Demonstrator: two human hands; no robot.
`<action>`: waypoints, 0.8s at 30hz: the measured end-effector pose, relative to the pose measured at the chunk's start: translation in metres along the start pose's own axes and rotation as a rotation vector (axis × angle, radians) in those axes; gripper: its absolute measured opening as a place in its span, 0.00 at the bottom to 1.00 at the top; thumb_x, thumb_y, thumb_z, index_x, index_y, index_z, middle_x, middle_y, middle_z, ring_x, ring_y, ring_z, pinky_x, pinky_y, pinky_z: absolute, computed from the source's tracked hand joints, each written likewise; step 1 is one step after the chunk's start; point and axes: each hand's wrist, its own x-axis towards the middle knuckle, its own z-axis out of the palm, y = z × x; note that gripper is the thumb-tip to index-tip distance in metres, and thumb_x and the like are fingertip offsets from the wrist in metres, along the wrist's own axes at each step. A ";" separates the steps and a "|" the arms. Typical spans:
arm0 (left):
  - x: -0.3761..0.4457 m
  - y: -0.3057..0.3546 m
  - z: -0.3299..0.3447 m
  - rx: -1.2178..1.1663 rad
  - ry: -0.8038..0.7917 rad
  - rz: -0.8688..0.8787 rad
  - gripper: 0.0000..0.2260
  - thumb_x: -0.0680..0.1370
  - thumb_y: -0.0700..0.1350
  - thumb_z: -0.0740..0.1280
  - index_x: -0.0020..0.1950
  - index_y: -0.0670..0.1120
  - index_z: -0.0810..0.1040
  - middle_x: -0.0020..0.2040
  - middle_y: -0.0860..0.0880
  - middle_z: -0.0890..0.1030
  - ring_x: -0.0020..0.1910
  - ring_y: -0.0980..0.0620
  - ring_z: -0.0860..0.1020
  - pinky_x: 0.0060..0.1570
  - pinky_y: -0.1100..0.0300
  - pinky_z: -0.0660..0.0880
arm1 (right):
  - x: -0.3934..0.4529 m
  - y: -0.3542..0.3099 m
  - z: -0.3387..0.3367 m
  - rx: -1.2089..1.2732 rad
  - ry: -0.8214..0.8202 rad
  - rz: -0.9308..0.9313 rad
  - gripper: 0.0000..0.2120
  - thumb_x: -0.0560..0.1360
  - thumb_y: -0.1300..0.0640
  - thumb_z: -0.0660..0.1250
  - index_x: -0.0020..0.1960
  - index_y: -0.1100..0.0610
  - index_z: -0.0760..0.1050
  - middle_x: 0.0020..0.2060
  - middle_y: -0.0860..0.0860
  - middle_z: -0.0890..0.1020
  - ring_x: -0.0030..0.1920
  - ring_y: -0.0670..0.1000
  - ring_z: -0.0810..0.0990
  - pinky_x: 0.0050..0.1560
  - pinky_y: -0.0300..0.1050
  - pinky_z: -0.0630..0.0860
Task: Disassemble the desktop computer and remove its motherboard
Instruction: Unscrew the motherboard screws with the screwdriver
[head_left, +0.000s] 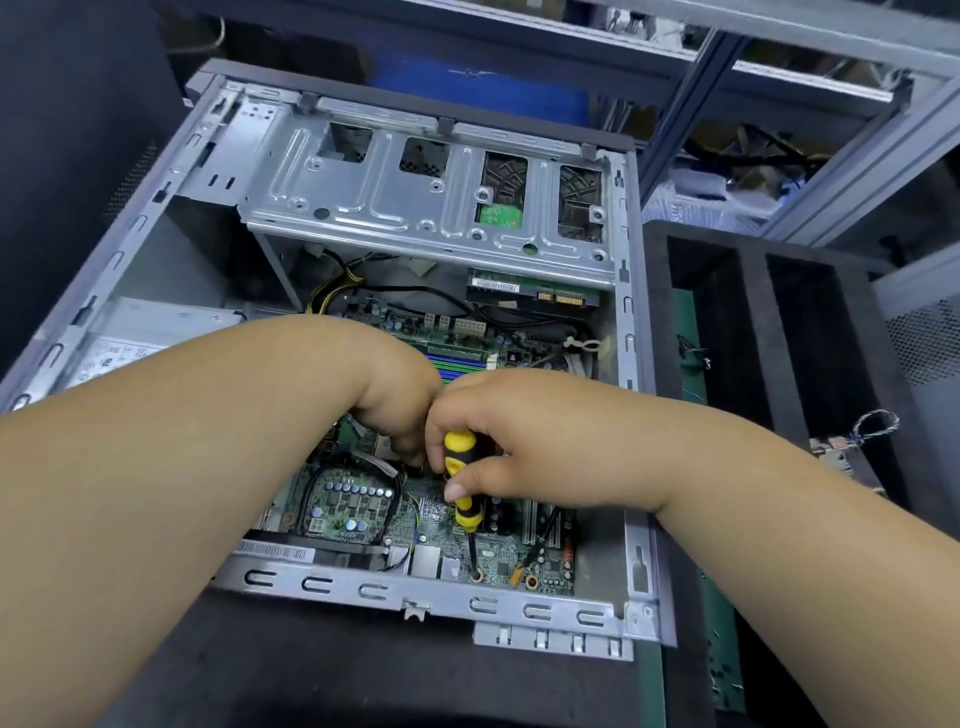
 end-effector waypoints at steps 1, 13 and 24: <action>0.000 0.000 0.000 0.001 0.002 -0.007 0.15 0.77 0.49 0.69 0.62 0.47 0.78 0.49 0.49 0.77 0.46 0.52 0.71 0.46 0.63 0.66 | 0.000 0.000 0.000 -0.002 0.001 -0.002 0.09 0.75 0.49 0.70 0.53 0.50 0.77 0.45 0.42 0.73 0.46 0.44 0.71 0.45 0.41 0.67; 0.003 -0.002 0.000 0.005 -0.018 -0.031 0.12 0.76 0.48 0.70 0.59 0.48 0.79 0.41 0.53 0.75 0.42 0.52 0.72 0.44 0.63 0.68 | -0.006 -0.004 -0.001 -0.123 -0.055 0.007 0.11 0.76 0.52 0.69 0.57 0.49 0.77 0.49 0.42 0.71 0.49 0.45 0.70 0.43 0.42 0.63; 0.004 -0.002 -0.001 -0.081 -0.013 -0.040 0.08 0.75 0.40 0.68 0.53 0.47 0.79 0.33 0.58 0.72 0.29 0.62 0.67 0.25 0.72 0.62 | -0.023 -0.014 0.004 -0.456 0.008 -0.042 0.13 0.81 0.41 0.50 0.47 0.50 0.64 0.41 0.46 0.71 0.47 0.54 0.76 0.58 0.53 0.70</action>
